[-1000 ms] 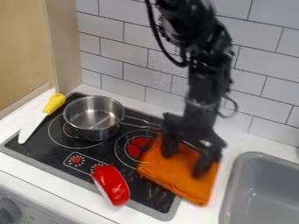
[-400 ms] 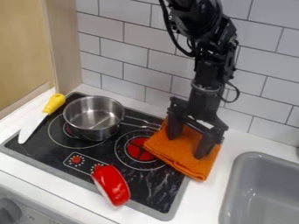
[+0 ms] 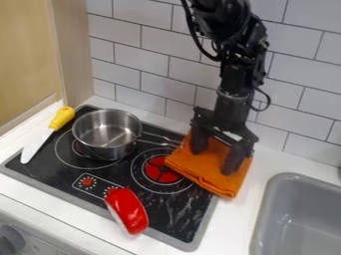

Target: Move the orange cloth to top right of the stove

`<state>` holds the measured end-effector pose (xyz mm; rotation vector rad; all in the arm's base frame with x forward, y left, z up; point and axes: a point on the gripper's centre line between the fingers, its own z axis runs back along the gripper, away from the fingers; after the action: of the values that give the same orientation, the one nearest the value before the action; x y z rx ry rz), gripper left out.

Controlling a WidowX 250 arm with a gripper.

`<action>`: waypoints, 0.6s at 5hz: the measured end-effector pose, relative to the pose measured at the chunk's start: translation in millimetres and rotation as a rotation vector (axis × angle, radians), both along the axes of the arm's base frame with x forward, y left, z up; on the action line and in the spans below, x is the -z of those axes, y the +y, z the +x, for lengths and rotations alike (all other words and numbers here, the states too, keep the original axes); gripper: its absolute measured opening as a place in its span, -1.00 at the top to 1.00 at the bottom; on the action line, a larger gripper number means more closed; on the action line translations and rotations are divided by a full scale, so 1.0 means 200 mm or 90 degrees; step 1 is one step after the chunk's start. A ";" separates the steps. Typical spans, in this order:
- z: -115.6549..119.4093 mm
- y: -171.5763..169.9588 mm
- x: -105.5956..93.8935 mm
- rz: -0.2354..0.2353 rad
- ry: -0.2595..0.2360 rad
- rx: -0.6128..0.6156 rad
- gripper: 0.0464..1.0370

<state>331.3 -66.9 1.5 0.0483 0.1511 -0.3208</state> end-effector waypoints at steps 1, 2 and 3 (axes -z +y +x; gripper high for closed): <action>0.00 0.01 -0.01 -0.003 -0.001 0.001 -0.92; -0.04 0.08 -0.05 0.000 0.001 -0.019 -0.92; -0.02 0.16 -0.11 0.017 -0.014 -0.047 -0.92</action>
<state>326.4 -35.9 24.5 0.0718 0.1356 -0.2453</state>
